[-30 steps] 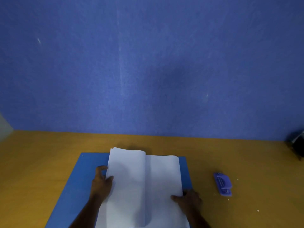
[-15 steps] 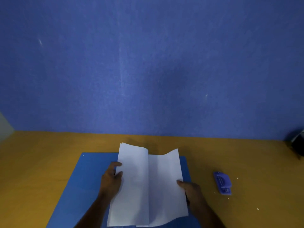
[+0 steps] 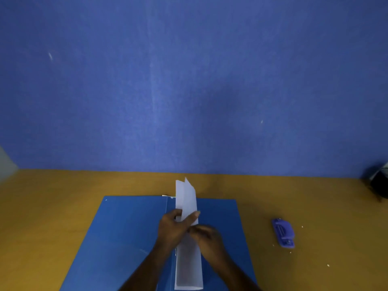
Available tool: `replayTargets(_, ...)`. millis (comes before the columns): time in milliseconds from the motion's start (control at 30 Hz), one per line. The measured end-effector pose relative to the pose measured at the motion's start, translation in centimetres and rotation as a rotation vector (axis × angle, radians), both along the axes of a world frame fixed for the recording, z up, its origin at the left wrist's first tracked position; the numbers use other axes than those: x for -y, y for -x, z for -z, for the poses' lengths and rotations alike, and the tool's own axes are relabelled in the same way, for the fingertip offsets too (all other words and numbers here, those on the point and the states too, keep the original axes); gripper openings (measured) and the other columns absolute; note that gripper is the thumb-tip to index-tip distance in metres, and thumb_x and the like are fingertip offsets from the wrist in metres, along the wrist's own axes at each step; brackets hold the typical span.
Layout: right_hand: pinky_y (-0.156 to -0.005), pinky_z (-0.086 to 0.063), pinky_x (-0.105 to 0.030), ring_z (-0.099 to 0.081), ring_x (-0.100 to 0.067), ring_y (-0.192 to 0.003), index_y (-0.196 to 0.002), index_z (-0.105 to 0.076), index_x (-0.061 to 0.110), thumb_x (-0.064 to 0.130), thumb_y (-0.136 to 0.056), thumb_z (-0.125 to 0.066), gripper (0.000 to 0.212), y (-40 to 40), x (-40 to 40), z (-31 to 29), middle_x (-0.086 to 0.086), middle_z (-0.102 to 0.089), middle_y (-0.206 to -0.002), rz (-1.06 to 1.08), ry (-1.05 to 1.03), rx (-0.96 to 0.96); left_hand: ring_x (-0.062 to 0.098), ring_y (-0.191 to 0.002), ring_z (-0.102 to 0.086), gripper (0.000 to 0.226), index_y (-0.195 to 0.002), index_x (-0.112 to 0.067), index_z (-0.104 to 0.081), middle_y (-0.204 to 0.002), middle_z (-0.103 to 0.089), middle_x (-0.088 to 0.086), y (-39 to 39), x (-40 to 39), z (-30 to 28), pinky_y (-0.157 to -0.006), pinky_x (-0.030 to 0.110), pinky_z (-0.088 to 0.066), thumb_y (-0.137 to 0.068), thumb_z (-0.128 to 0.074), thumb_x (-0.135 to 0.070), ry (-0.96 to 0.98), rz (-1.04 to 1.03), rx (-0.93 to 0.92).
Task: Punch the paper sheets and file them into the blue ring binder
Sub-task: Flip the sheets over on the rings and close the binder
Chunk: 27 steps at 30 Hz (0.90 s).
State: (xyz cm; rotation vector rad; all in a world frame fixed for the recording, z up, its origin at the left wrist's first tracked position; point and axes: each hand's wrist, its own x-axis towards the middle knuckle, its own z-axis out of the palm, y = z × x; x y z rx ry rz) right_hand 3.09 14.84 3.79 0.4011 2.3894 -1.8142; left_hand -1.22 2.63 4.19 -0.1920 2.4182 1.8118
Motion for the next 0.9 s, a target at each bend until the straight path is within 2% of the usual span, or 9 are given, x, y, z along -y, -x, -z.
replayTargets(167,-0.081,-0.054,-0.023,-0.069,-0.003,-0.086,-0.076,-0.074,0.037,0.033,-0.074,-0.068,0.008,-0.4,0.0,-0.1,0.012,-0.074,-0.084,-0.065,0.030,-0.008,0.024,-0.084,-0.066,0.016,-0.087,-0.012,-0.067,-0.085,-0.068,0.003,0.5,1.7,1.1,-0.059,0.016,-0.040,-0.076,-0.078,-0.011,0.156,-0.027,-0.089)
replayTargets(267,-0.081,-0.056,-0.023,-0.069,0.001,-0.083,-0.075,-0.073,0.037,0.019,-0.081,-0.074,0.019,-0.5,-1.2,0.8,0.014,-0.075,-0.082,-0.040,-0.013,0.008,0.019,-0.091,-0.057,0.040,-0.113,-0.012,-0.060,-0.102,-0.061,0.001,0.7,3.2,1.0,-0.075,0.025,-0.042,-0.077,-0.077,-0.006,0.149,-0.071,-0.059)
replayTargets(367,-0.073,-0.051,-0.019,-0.066,0.006,-0.072,-0.066,-0.073,0.035,0.033,-0.072,-0.076,0.007,-0.9,-2.6,1.4,0.015,-0.073,-0.071,0.055,-0.059,0.008,0.023,-0.090,-0.056,0.062,-0.130,-0.016,-0.048,-0.107,-0.058,0.004,1.1,5.0,1.3,-0.077,0.030,-0.046,-0.077,-0.077,-0.004,0.116,-0.109,-0.016)
replayTargets(433,-0.070,-0.048,-0.023,-0.061,0.009,-0.064,-0.063,-0.067,0.031,0.028,-0.079,-0.077,0.019,-1.2,-3.8,2.0,0.012,-0.068,-0.063,0.090,-0.133,0.026,0.029,-0.089,-0.061,0.071,-0.136,-0.017,-0.042,-0.103,-0.063,0.010,1.6,6.2,1.8,-0.078,0.033,-0.048,-0.076,-0.076,-0.001,0.108,-0.149,0.017)
replayTargets(500,-0.077,-0.049,-0.033,-0.063,-0.001,-0.069,-0.063,-0.066,0.023,0.022,-0.087,-0.071,0.024,-1.5,-5.2,2.8,0.005,-0.068,-0.068,0.134,-0.233,0.048,0.034,-0.097,-0.064,0.077,-0.141,-0.016,-0.038,-0.107,-0.067,0.017,1.8,7.2,2.1,-0.084,0.036,-0.048,-0.076,-0.075,0.002,0.089,-0.187,0.061)
replayTargets(567,-0.081,-0.049,-0.039,-0.067,-0.025,-0.082,-0.070,-0.071,0.010,0.025,-0.089,-0.065,0.026,-1.7,-6.7,3.5,-0.013,-0.071,-0.080,0.180,-0.305,0.060,0.036,-0.103,-0.065,0.080,-0.143,-0.015,-0.037,-0.111,-0.066,0.021,2.1,8.1,2.4,-0.089,0.039,-0.047,-0.075,-0.075,0.004,0.088,-0.219,0.100)
replayTargets(700,-0.089,-0.044,-0.034,-0.063,-0.028,-0.105,-0.098,-0.075,0.006,0.024,-0.093,-0.059,0.024,-2.2,-9.2,4.7,-0.014,-0.071,-0.109,0.181,-0.401,0.182,0.036,-0.109,-0.062,0.081,-0.144,-0.011,-0.038,-0.118,-0.065,0.022,2.4,9.4,3.1,-0.095,0.043,-0.046,-0.074,-0.076,0.003,0.133,-0.234,0.148)
replayTargets(833,-0.088,-0.044,-0.035,-0.064,-0.032,-0.106,-0.090,-0.076,0.000,0.015,-0.090,-0.065,0.019,-2.2,-10.0,5.4,-0.020,-0.072,-0.108,0.264,-0.390,0.191,0.038,-0.112,-0.059,0.078,-0.142,-0.010,-0.041,-0.122,-0.063,0.021,2.5,10.3,3.5,-0.096,0.044,-0.046,-0.074,-0.077,0.000,0.192,-0.223,0.182)
replayTargets(900,-0.083,-0.041,-0.033,-0.064,-0.033,-0.106,-0.076,-0.077,0.011,0.015,-0.089,-0.067,0.017,-2.0,-10.0,5.5,-0.019,-0.072,-0.105,0.283,-0.361,0.191,0.038,-0.112,-0.059,0.077,-0.142,-0.011,-0.041,-0.122,-0.063,0.022,2.5,10.6,3.7,-0.098,0.045,-0.046,-0.075,-0.076,-0.001,0.195,-0.216,0.197)
